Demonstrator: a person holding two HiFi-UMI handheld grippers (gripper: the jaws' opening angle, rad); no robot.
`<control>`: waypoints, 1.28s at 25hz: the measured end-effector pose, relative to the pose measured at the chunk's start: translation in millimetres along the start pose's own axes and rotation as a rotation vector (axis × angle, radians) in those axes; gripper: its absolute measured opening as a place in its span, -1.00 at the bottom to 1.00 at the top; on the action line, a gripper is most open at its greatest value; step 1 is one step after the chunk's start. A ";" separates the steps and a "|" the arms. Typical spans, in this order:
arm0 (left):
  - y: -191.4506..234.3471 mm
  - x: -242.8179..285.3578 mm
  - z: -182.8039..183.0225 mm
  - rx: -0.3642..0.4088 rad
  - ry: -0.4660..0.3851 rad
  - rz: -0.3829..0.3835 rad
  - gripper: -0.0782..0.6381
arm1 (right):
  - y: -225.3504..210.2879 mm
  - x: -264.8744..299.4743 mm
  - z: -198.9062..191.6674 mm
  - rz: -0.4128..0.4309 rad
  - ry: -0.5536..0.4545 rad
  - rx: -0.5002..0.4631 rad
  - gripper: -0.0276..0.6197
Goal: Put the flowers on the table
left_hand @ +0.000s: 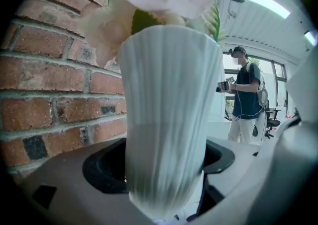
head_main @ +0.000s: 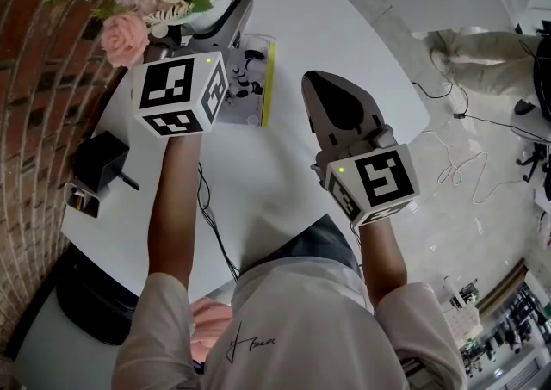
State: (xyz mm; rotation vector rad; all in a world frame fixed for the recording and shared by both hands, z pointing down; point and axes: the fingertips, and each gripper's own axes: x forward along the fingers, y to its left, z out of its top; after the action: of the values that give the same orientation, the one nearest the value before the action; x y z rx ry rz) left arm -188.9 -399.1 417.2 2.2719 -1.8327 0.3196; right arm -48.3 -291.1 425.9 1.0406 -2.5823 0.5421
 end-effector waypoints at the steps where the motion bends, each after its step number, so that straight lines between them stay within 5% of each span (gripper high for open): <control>1: 0.3 1.8 -1.9 -0.005 0.002 0.001 0.40 | -0.8 0.6 -0.1 -0.002 -0.002 -0.003 -0.84; 10: -1.3 23.6 -4.8 -0.049 0.001 -0.024 0.40 | -4.4 10.2 -3.4 -0.008 0.006 -0.002 -0.84; 32: -4.9 65.3 -17.1 0.008 0.003 -0.035 0.40 | -16.7 19.8 -19.9 -0.048 0.042 0.030 -0.84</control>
State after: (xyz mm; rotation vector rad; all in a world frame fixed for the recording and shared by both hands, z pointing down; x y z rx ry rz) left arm -171.4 -454.0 452.5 2.3044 -1.7916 0.3258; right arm -47.4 -305.0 455.4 1.0867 -2.5130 0.5860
